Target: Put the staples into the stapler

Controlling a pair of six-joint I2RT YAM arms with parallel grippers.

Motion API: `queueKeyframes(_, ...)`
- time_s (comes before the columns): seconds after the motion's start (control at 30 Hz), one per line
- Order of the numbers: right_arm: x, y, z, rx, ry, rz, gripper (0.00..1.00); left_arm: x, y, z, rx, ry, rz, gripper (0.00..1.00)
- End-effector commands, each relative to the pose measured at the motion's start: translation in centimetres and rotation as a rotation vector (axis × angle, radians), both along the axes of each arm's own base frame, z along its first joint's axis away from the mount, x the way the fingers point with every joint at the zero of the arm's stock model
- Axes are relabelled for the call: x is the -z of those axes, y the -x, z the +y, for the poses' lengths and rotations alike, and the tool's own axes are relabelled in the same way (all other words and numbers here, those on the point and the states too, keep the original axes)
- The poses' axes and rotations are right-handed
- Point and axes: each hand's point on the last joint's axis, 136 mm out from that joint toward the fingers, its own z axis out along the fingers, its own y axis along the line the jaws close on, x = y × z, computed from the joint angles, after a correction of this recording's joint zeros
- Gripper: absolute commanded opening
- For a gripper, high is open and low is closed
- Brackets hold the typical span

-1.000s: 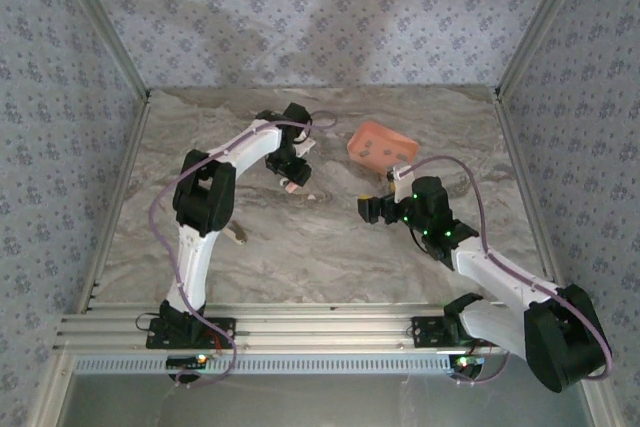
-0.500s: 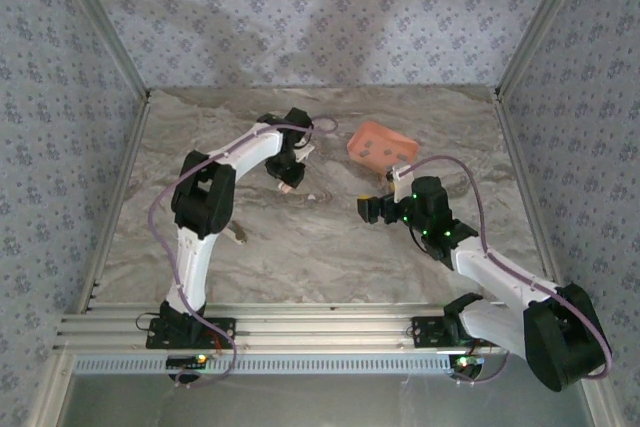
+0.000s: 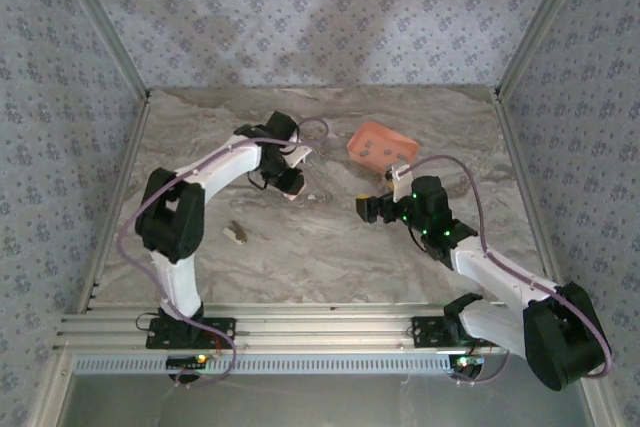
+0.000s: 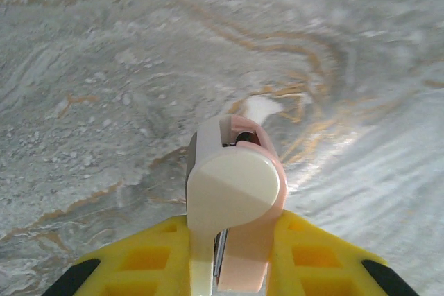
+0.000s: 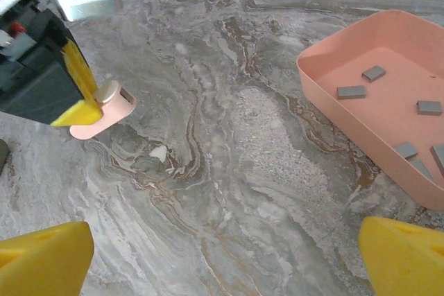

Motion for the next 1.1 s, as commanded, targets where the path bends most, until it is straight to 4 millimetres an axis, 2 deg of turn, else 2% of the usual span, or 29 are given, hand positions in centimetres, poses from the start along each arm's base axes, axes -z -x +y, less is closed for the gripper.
queueKeyframes(0.0,-2.3,-0.5,1.1,-0.054,-0.026,-0.071,1.00,-3.6,0.3,-2.3,0.084,0.229,-0.055,0.20)
queueKeyframes(0.13,-3.1,-0.1,2.4,-0.139,-0.003,-0.086,1.00,-7.3,2.7,-4.1,0.222,0.461,-0.083,0.20)
queueKeyframes(0.2,-3.4,0.0,2.9,-0.172,0.006,-0.094,1.00,-8.6,3.7,-4.4,0.292,0.513,-0.112,0.21)
queueKeyframes(0.33,-4.2,0.1,4.0,-0.236,-0.001,-0.117,1.00,-9.9,5.5,-4.6,0.403,0.568,-0.136,0.20)
queueKeyframes(0.47,-4.6,1.3,5.7,-0.368,0.007,-0.128,1.00,-11.3,7.9,-5.2,0.569,0.661,-0.191,0.17)
queueKeyframes(0.8,-4.5,3.6,9.1,-0.585,-0.006,-0.125,0.93,-11.1,10.6,-5.3,0.742,0.629,-0.253,0.15)
queueKeyframes(0.93,-4.7,4.2,10.2,-0.667,-0.013,-0.143,0.88,-10.8,11.4,-5.6,0.793,0.613,-0.261,0.14)
queueKeyframes(1.07,-5.1,5.0,10.8,-0.745,-0.022,-0.171,0.78,-10.8,11.8,-5.9,0.825,0.608,-0.265,0.14)
